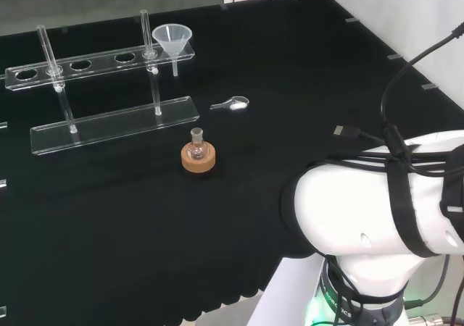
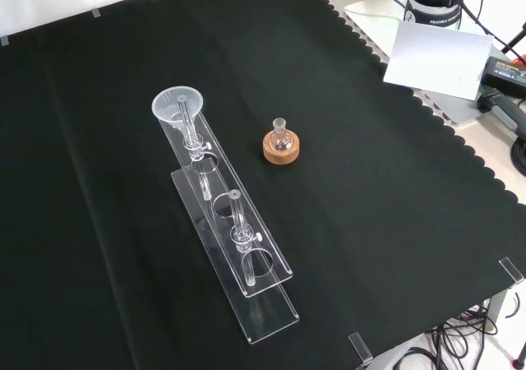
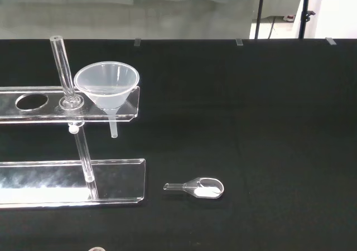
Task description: Pick up the funnel from the transparent funnel stand.
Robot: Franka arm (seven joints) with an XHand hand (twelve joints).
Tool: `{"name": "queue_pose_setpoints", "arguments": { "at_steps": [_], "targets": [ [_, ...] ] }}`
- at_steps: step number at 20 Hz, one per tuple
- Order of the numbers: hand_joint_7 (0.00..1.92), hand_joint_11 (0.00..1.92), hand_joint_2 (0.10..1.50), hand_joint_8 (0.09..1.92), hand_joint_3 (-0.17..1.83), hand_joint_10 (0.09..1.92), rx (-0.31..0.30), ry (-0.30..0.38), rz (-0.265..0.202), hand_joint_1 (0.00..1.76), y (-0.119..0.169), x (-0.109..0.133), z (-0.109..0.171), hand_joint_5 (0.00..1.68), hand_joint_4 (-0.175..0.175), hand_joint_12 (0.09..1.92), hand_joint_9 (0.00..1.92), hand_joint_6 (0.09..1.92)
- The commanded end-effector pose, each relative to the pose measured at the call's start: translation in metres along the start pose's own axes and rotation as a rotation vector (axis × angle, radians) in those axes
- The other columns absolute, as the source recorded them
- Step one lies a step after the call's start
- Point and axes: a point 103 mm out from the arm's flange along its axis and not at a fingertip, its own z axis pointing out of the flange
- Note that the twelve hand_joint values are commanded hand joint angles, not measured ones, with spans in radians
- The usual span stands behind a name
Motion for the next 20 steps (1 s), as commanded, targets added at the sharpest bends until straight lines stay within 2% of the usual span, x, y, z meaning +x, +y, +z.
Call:
{"name": "queue_pose_setpoints", "arguments": {
  "at_steps": [1, 3, 5, 18, 20],
  "targets": [
    [0.00, 0.00, 1.05, 0.31, 0.61, 0.58, -0.010, -0.009, 0.003, 0.00, 0.000, 0.000, 0.000, 0.09, 0.045, 1.26, 0.07, 0.18],
    [0.00, 0.00, 1.10, 0.30, 0.52, 0.57, -0.009, -0.007, 0.005, 0.00, 0.001, 0.001, 0.001, 0.13, 0.045, 1.27, 0.07, 0.09],
    [0.00, 0.00, 1.12, 0.30, 0.49, 0.57, -0.005, -0.009, 0.008, 0.00, 0.003, 0.001, 0.001, 0.14, 0.045, 1.28, 0.07, 0.09],
    [0.00, 0.00, 1.13, 0.31, 0.47, 0.57, 0.027, -0.065, 0.047, 0.00, 0.027, -0.005, 0.017, 0.16, 0.044, 1.28, 0.08, 0.09],
    [0.00, 0.00, 1.13, 0.31, 0.46, 0.57, 0.021, -0.094, 0.048, 0.00, 0.034, -0.005, 0.022, 0.16, 0.043, 1.29, 0.08, 0.09]
  ]
}}
